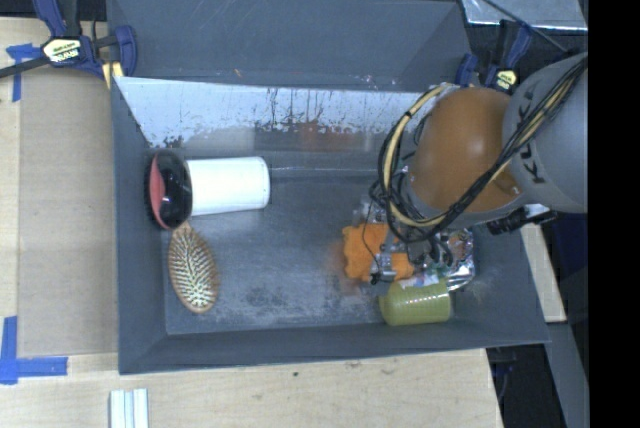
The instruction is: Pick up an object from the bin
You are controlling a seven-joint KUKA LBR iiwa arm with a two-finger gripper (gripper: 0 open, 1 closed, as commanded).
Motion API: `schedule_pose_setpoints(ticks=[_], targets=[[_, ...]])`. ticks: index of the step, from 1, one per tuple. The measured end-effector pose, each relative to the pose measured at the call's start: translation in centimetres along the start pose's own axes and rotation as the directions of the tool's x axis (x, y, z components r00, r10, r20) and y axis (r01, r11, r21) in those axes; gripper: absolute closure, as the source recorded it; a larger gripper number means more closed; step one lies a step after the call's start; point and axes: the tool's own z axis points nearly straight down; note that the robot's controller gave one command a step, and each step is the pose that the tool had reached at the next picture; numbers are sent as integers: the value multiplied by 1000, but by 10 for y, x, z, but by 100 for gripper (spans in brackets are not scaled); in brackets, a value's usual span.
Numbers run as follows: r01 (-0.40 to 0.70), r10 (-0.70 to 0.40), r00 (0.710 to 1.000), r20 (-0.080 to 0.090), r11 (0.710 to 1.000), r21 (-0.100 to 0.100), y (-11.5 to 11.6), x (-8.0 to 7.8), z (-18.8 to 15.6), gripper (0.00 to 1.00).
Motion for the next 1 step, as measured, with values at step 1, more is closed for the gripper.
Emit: schedule_pose_setpoints(ticks=[1], targets=[[0, 0, 1000, 11, 1000, -1, 0, -4, -5, 100]])
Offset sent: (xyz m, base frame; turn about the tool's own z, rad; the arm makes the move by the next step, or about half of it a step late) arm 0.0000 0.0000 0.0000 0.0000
